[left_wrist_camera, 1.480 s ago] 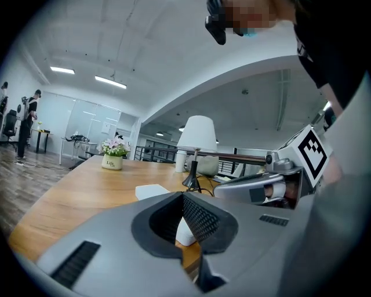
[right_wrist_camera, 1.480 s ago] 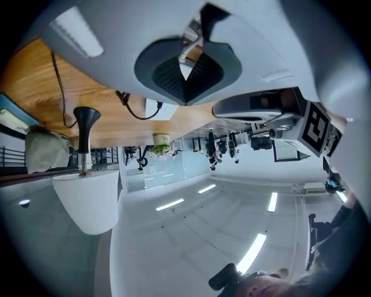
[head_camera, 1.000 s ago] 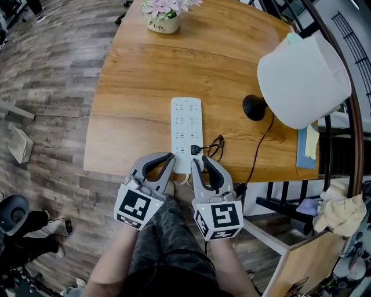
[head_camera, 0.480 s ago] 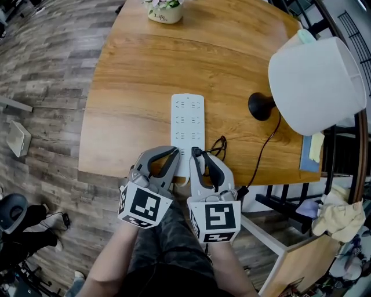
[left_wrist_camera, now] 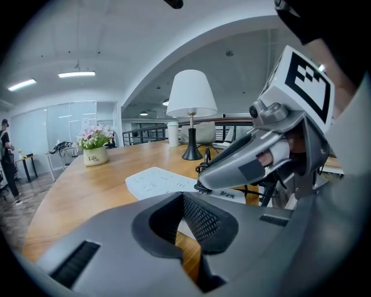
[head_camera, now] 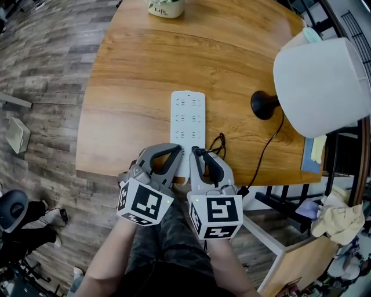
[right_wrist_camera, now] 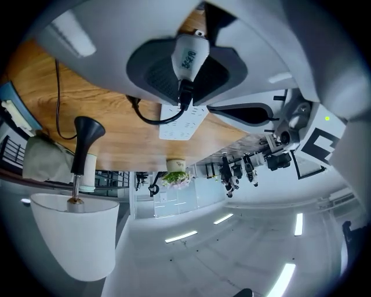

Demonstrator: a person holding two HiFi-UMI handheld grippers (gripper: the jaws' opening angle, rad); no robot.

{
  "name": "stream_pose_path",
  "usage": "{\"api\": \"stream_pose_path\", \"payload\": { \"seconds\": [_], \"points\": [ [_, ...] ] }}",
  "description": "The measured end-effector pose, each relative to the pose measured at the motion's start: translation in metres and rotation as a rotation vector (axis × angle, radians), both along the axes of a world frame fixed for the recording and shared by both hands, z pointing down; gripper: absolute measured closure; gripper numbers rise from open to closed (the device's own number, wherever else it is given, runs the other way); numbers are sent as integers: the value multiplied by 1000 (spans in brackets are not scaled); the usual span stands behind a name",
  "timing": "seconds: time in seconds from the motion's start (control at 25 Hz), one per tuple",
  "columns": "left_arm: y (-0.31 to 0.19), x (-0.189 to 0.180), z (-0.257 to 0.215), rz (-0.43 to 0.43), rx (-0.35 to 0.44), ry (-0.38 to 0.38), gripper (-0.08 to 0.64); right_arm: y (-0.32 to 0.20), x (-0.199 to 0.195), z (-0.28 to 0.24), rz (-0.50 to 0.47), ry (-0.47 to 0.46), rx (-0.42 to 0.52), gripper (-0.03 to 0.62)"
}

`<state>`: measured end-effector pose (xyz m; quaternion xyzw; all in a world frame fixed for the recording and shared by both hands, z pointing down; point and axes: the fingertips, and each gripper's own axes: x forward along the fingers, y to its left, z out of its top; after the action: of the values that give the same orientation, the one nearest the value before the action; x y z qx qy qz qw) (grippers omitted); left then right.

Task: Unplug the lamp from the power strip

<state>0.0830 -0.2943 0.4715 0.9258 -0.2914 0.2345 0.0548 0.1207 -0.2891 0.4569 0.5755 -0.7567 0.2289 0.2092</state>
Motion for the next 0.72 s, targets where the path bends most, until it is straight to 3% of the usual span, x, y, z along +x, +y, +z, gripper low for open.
{"api": "stream_pose_path", "payload": {
  "seconds": [0.28, 0.48, 0.72],
  "points": [
    [4, 11, 2, 33, -4, -2, 563, 1, -5, -3, -31, 58, 34, 509],
    [5, 13, 2, 50, 43, -58, 565, -1, -14, -7, -84, 148, 83, 514],
    [5, 14, 3, 51, 47, -73, 565, 3, 0, -3, -28, -10, 42, 515]
  ]
}}
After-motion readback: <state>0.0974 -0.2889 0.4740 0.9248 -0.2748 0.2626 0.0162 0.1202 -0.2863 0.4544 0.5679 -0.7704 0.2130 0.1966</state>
